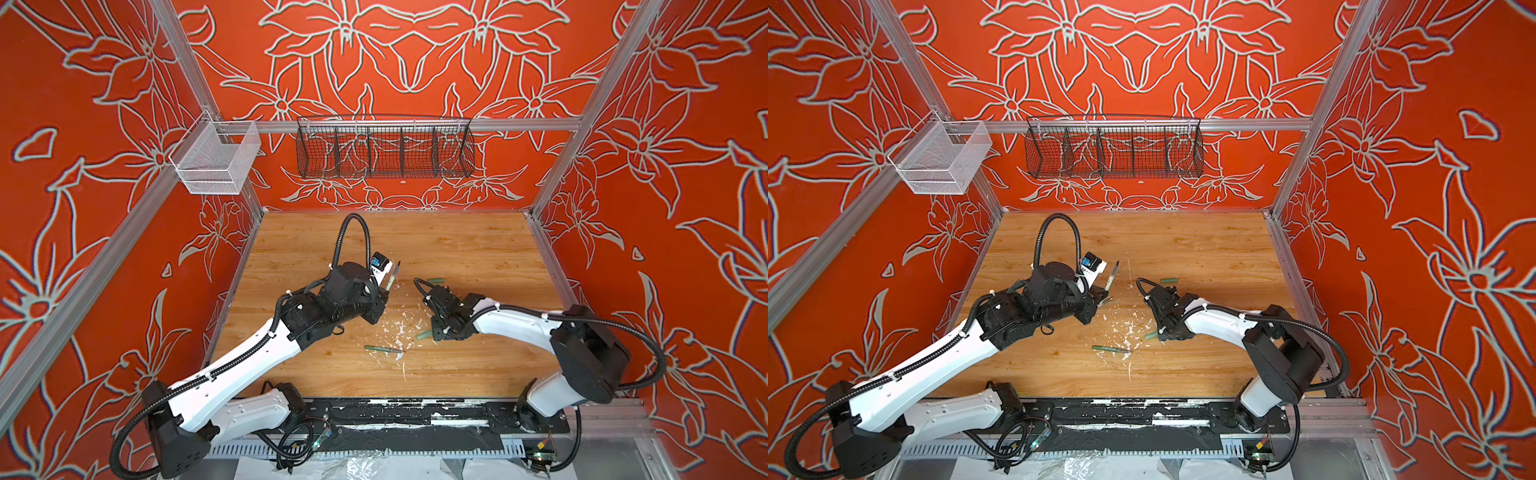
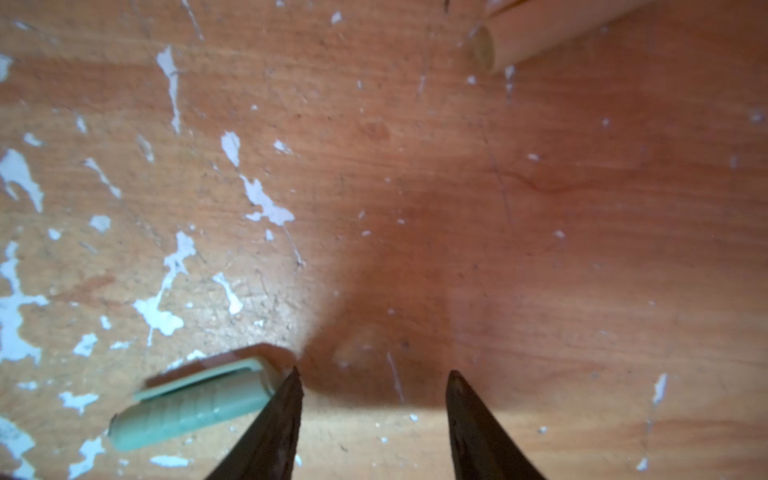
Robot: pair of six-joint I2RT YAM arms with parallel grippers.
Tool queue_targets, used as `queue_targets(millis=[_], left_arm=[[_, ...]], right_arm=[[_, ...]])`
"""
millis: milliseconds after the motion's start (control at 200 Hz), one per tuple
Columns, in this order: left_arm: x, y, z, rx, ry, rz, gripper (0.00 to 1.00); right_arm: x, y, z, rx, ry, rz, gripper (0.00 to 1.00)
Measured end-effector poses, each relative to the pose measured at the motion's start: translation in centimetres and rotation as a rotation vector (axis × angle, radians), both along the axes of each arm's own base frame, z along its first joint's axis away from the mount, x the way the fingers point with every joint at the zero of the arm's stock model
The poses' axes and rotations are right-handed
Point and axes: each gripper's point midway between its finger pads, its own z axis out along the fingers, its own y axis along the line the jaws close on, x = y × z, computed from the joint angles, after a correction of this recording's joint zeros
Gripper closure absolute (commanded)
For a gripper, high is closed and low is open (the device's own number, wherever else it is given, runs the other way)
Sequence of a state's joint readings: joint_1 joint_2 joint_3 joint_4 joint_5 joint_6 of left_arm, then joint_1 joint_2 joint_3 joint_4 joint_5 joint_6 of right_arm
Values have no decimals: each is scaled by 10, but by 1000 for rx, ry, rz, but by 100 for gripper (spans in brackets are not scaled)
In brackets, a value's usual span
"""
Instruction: Insert the pens into the pen caps
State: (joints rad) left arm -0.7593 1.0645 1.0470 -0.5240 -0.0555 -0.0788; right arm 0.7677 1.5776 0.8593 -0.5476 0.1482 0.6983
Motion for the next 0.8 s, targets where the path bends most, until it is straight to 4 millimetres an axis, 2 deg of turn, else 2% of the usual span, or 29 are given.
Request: queue_targets(millis=[180,425,585,801], left_arm=[[-4,6,5,-1,-9,7,100],[-9,15,19,-26,-48,22,100],[-12,19,22,-35,-60,24,100],[-12,18,19,-29,-52,21,100]], right_arm=[[22,12,3,-2,-24,25,44],[50,49,2,85,-39,79,44],[51,50,16,99,-55,82,44],[38,46,57,163,-96,45,47]])
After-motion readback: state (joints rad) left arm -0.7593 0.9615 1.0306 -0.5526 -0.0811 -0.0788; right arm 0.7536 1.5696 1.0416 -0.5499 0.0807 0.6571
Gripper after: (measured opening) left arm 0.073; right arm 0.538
